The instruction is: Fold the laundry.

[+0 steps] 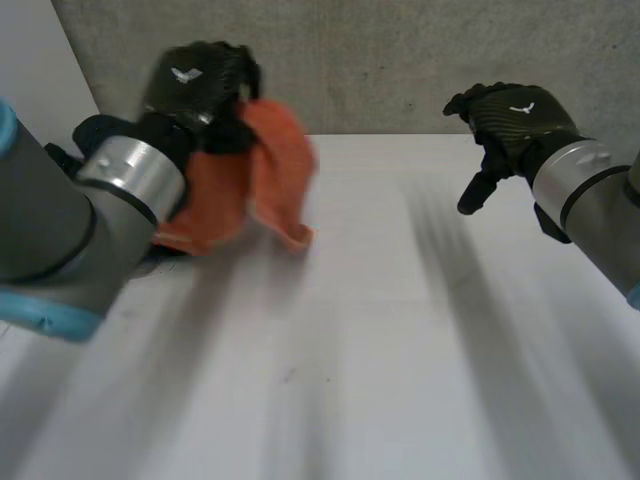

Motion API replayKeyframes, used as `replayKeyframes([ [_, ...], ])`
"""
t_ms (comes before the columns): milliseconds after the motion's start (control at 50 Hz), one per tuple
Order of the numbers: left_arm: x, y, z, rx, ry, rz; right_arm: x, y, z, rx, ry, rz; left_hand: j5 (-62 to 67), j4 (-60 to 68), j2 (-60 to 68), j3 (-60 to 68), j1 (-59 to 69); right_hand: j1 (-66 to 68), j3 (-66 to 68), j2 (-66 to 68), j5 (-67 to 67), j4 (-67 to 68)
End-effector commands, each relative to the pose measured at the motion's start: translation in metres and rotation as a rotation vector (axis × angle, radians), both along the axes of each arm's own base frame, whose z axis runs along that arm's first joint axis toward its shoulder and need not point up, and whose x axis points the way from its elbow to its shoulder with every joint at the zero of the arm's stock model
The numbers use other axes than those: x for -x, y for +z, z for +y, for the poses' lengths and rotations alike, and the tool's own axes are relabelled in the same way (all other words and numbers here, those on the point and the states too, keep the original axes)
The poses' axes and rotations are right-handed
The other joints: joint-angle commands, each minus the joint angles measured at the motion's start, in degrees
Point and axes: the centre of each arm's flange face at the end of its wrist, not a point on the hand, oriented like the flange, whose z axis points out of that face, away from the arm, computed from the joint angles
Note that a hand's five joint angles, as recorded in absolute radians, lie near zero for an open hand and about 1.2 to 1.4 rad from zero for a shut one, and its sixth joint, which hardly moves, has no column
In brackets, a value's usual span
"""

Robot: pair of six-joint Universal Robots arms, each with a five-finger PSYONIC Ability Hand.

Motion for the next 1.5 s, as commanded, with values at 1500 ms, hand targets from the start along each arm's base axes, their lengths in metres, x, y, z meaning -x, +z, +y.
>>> replayKeyframes([
  [1500, -0.045, -0.170, 0.044, -0.409, 0.141, -0.634, -0.030, -0.145, 0.004, -0.214, 0.272, 0.423, 16.1, 11.4, 11.8, 11.9, 17.3, 68.6, 67.8, 67.3, 66.2, 66.6],
])
